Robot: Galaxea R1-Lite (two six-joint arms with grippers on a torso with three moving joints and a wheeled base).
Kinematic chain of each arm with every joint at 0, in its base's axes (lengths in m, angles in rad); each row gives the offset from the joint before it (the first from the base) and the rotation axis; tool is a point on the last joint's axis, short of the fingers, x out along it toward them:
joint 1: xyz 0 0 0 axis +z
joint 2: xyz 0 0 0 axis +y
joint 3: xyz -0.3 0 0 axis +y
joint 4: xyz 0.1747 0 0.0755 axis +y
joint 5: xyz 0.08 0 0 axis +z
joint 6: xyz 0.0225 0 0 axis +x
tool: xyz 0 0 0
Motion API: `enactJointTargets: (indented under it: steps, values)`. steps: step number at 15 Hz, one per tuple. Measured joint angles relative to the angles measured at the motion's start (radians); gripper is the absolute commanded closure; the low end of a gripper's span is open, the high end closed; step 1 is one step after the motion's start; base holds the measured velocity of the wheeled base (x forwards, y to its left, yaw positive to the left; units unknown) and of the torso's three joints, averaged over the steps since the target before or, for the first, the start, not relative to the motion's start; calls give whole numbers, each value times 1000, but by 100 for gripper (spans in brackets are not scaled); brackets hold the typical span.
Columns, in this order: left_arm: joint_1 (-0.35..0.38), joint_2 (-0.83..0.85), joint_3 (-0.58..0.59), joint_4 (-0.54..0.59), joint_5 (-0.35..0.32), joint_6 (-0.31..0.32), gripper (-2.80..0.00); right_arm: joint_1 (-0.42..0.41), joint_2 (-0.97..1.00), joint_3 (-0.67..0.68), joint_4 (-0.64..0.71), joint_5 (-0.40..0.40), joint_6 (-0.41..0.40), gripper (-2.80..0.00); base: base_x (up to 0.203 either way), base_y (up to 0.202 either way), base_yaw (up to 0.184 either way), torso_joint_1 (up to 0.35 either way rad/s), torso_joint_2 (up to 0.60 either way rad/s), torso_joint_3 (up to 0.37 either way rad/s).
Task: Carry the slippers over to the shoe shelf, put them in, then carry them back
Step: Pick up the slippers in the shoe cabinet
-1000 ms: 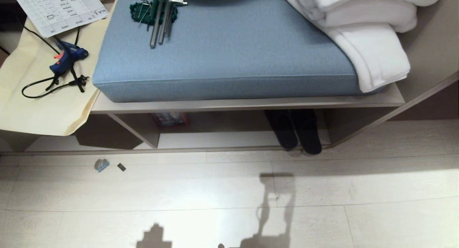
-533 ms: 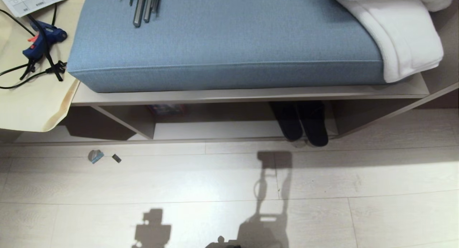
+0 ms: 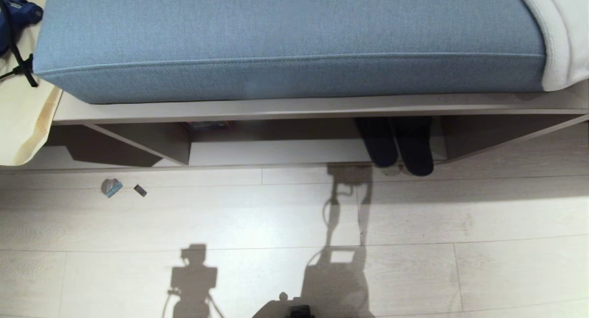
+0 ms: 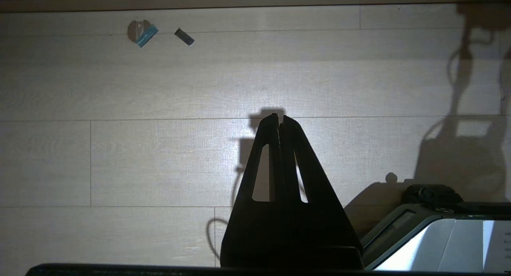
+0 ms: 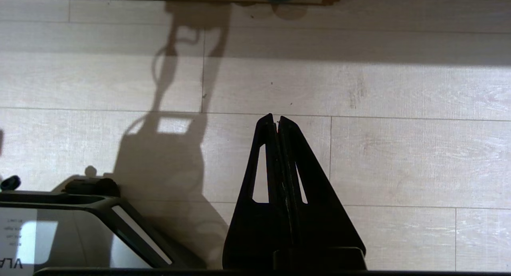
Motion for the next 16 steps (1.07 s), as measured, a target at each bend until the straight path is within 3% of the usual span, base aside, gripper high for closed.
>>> enactJointTargets:
  steps: [16]
  values:
    - [0, 0, 1, -2, 0, -1, 0, 0, 0, 0, 2, 2, -5, 0, 0, 0, 0, 2, 3, -198]
